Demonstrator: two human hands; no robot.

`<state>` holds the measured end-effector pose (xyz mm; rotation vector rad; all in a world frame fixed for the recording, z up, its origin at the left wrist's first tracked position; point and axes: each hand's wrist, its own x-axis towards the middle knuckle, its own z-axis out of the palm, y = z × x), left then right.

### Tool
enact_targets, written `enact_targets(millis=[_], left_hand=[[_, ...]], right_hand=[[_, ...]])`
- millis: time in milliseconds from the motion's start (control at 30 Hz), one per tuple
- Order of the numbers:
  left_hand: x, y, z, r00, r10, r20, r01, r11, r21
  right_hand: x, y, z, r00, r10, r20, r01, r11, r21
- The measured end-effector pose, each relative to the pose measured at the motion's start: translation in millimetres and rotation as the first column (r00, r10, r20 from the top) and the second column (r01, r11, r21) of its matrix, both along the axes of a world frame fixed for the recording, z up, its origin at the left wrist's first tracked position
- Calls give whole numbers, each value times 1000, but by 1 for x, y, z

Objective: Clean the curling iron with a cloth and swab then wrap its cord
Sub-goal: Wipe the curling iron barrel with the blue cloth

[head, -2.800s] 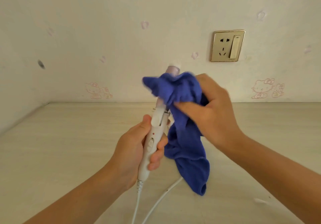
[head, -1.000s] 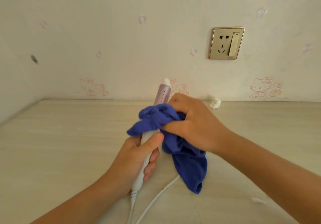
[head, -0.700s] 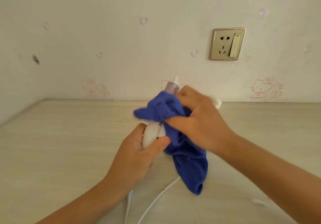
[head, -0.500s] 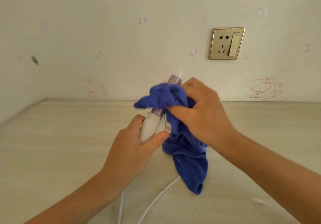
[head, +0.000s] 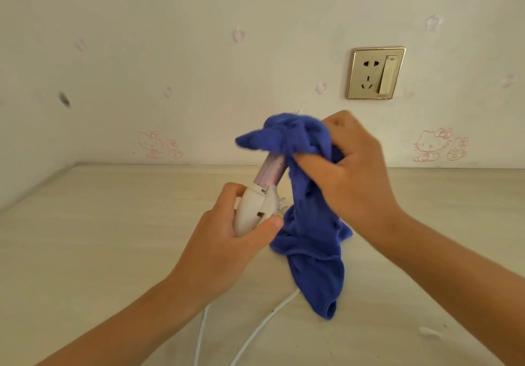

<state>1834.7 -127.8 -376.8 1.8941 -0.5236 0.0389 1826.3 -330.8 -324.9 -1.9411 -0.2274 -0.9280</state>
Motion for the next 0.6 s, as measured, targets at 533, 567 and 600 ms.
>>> enact_targets(millis=[533,567,600], left_hand=[[8,2,11,910,-309,-277,228,930,-287],[9,1,14,891,-324,-317,218,920,-326],[10,1,16,872,-324,-367,187,913,-362]], right_hand=[[0,-1,-9,999,15,48,-16,1000,17],[-2,4,-14,998,48,33,-47,999,-16],[-5,10,-21,996,92,-4,-92,994,-62]])
